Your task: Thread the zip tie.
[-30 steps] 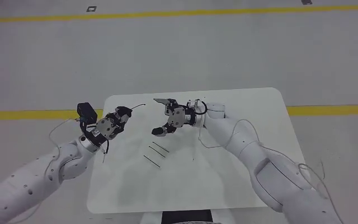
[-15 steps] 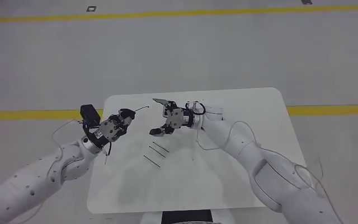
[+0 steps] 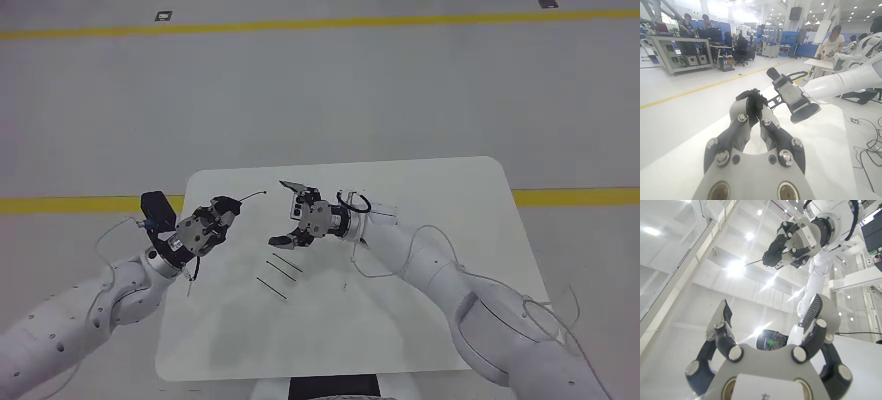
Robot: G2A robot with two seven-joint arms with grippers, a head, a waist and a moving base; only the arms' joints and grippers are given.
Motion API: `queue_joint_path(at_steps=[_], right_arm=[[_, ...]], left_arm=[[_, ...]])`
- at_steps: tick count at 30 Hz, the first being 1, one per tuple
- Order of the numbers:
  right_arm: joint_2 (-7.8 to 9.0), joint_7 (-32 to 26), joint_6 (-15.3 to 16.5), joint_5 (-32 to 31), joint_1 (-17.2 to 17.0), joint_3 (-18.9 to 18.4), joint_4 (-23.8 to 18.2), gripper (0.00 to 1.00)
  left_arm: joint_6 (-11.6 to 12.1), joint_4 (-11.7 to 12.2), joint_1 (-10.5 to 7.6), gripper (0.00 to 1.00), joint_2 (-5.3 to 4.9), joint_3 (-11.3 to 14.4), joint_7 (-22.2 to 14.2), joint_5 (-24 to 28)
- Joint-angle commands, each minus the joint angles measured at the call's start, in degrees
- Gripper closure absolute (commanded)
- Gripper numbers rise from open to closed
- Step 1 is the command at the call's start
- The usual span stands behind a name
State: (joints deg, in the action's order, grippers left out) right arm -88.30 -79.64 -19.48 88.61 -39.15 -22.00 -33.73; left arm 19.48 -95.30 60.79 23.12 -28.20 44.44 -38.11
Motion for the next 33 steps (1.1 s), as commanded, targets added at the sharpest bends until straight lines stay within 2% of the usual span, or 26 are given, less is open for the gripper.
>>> queue_joint_path(at_steps=[1, 2, 4, 5, 8, 18, 33], right_arm=[[0.15, 0.00, 0.00, 1.35, 0.60, 1.83, 0.24, 0.00], [0.20, 0.00, 0.00, 1.35, 0.66, 2.02, 0.22, 0.01], [0.25, 0.00, 0.00, 1.35, 0.67, 2.03, 0.29, 0.18], [0.25, 0.00, 0.00, 1.35, 0.63, 2.02, 0.33, 0.35], [0.12, 0.00, 0.00, 1.35, 0.42, 1.92, 0.39, 0.48], [-0.67, 0.00, 0.00, 1.35, -0.29, 1.48, 1.52, 0.55], [-2.00, 0.00, 0.00, 1.35, -0.84, -0.43, 4.23, 0.58]], left_arm=[[0.00, 0.07, -0.28, 1.00, -0.04, 0.36, 0.32, -0.23], [0.00, 0.13, -0.41, 1.00, -0.06, 0.55, 0.47, -0.35], [0.00, 0.20, -0.77, 1.00, -0.12, 1.01, 0.71, -0.74], [0.00, 0.24, -0.91, 1.00, -0.14, 1.21, 0.83, -0.85], [0.00, 0.33, -1.44, 1.00, -0.19, 1.92, 1.18, -1.35], [0.00, 0.38, -3.21, 1.00, -0.44, 4.60, 3.08, -3.08], [0.00, 0.53, -6.62, 1.00, -0.87, 9.35, 5.40, -4.20]])
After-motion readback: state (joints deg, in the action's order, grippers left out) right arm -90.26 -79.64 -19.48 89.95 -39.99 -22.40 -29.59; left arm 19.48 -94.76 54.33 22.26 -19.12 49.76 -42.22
